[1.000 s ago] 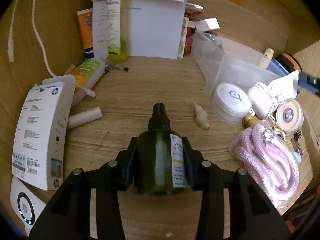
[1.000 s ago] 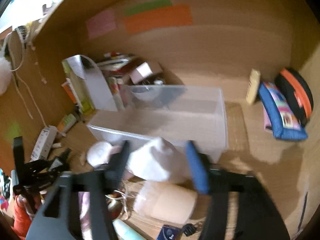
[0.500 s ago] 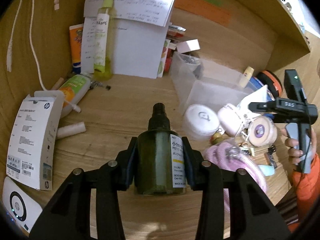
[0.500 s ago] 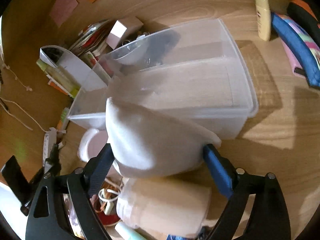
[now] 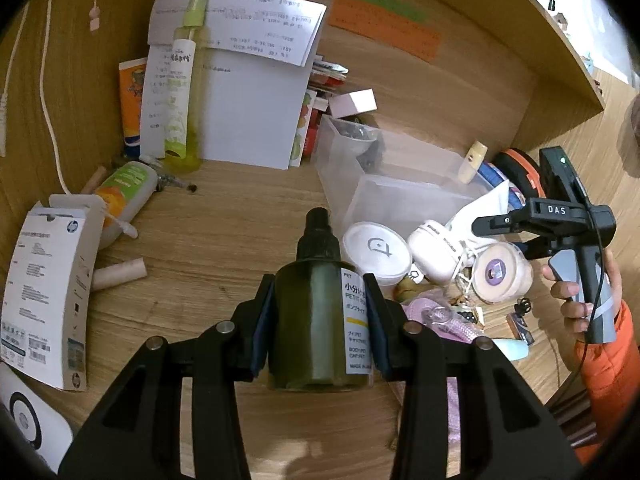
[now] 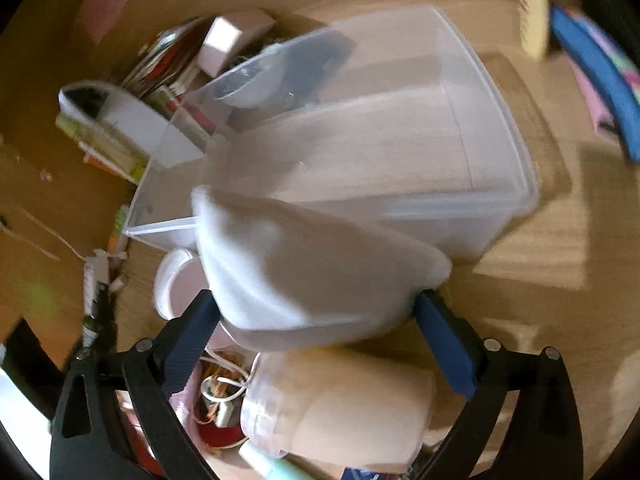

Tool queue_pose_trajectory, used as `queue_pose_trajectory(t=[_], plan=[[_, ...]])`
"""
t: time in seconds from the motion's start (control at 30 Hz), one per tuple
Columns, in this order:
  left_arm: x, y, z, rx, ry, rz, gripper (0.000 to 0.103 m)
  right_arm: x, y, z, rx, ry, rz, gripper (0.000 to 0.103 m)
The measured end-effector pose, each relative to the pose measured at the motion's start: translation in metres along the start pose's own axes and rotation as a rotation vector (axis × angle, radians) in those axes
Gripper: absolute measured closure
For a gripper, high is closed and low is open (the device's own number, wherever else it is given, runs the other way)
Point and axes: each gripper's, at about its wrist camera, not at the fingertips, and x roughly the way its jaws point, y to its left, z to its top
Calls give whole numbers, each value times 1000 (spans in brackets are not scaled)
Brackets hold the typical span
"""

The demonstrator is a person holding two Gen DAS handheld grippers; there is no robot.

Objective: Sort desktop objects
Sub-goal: 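Carry the bottle toward the clear box with the left tool while the right tool carries the bag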

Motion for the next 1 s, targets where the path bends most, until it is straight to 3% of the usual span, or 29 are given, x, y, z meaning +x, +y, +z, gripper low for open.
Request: queue_pose_trajectory(t=[0.13,0.37,0.43,0.53,0.73,1.0], plan=[[1,0,3,8,-4,4,62,0,1,4,18,16,-4,0],[4,-8,22,42,-22,-10,62,12,28,7,-118,6,-146,1],[3,-12,29,61,-32,-16,62,10,28,6,-132,-4,-152,6],[7,-22,45,90,-47,-20,62,5,27,3,-145,-13,-120,27],[21,-43,67,131,-47,-25,62,-13,35,-10,-198,-81,-106,44],[43,-68,83,164,-30,-19,62,-44,33,-13,-196,-137,-20,45]])
